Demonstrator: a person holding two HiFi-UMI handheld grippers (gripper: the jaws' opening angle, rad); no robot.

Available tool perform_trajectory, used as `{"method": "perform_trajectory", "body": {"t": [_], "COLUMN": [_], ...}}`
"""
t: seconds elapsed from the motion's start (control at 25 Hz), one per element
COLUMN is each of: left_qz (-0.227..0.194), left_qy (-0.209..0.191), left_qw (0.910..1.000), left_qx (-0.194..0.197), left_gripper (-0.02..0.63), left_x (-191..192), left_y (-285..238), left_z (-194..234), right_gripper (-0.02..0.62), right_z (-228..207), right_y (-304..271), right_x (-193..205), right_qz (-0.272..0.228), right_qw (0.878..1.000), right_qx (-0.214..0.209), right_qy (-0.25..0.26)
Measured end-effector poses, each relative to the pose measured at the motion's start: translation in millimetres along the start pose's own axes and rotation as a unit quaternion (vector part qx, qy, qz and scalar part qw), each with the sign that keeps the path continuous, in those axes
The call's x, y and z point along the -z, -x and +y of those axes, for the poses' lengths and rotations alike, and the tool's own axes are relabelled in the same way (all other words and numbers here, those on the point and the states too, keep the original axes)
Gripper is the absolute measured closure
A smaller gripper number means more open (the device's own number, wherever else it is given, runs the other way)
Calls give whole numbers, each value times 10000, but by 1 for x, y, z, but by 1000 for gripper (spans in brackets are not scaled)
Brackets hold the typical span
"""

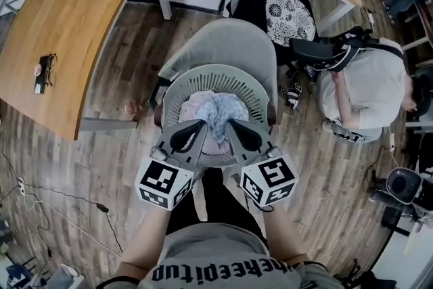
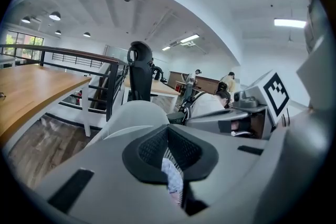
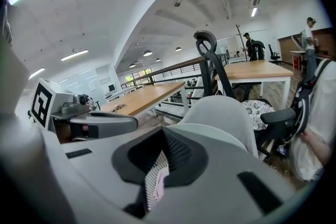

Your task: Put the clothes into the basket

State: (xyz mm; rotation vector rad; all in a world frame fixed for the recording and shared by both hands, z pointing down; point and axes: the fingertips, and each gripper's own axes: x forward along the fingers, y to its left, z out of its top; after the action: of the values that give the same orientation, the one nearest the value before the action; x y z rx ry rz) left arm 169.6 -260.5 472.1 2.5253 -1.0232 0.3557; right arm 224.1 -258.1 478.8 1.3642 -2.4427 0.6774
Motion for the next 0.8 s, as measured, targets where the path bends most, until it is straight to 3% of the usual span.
{"method": "perform_trajectory", "body": {"t": [0.8], "left_qz": [-196], "left_qy": [-654], "left_qw": [9897], "left_qx": [1261], "left_gripper": [592], "left_x": [-42], "left_y": [26], "left_z": [-27], "right_gripper": [584], "right_z": [43], "right_y": [35], "right_x": [-39], "right_qz": [-692], "right_qw": [9939], "right_qx": [863], "right_qy": [35]}}
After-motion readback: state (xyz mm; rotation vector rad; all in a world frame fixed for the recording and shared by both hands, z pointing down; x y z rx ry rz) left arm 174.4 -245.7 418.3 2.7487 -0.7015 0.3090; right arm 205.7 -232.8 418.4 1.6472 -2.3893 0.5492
